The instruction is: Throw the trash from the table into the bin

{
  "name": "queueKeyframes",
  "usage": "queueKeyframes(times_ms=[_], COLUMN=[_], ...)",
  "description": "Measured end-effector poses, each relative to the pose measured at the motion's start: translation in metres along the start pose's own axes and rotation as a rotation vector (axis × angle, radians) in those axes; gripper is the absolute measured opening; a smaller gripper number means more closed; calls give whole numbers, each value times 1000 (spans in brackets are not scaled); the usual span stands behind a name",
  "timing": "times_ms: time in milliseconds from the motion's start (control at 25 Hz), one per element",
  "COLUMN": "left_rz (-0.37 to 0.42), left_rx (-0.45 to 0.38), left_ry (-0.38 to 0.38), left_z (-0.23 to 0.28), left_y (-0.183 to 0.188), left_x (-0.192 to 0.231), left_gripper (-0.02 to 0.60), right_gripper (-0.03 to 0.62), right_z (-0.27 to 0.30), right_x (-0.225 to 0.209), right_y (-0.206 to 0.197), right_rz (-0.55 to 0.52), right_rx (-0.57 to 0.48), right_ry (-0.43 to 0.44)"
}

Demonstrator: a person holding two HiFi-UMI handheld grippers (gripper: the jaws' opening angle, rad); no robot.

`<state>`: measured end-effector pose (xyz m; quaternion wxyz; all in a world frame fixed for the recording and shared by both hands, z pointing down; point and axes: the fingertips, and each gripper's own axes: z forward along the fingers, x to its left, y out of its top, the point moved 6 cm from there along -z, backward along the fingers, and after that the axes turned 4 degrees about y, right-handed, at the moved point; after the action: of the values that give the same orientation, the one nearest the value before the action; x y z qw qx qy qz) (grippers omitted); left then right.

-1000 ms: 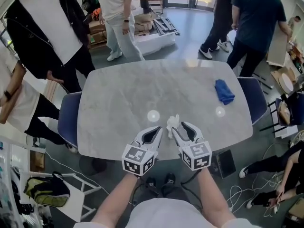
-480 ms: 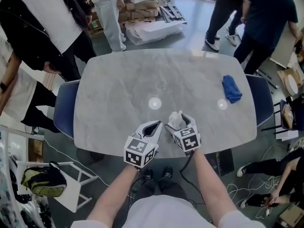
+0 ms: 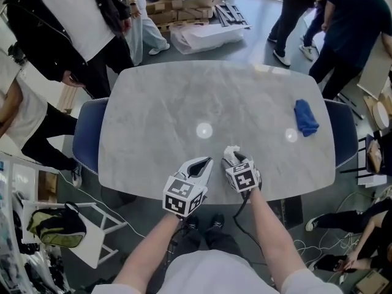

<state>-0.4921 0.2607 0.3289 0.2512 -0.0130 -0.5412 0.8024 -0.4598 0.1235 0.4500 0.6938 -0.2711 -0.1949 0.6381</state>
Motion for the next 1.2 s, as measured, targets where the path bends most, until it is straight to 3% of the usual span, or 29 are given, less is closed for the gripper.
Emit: queueKeyframes(times_ms=[120,200,400,1200], left_rz=[-3,-4,0,37], left_rx=[3,3,-6,-130], left_ry=[4,3,2,-17], left_z=[-1,-3,-13,-76], left_y=[-1,-1,0,37], left_x=[0,-1,-1,-8], left_gripper=[2,2,2,2], right_gripper=[117,80,55,51], right_z=[0,-1,-7,-146], right_x=[1,3,6,70], right_y=[1,2,5,59], right_rz=[-24,-29,4,21], right_rx=[7,12,-28,-437], right_ry=[-10,-18,-17,-49])
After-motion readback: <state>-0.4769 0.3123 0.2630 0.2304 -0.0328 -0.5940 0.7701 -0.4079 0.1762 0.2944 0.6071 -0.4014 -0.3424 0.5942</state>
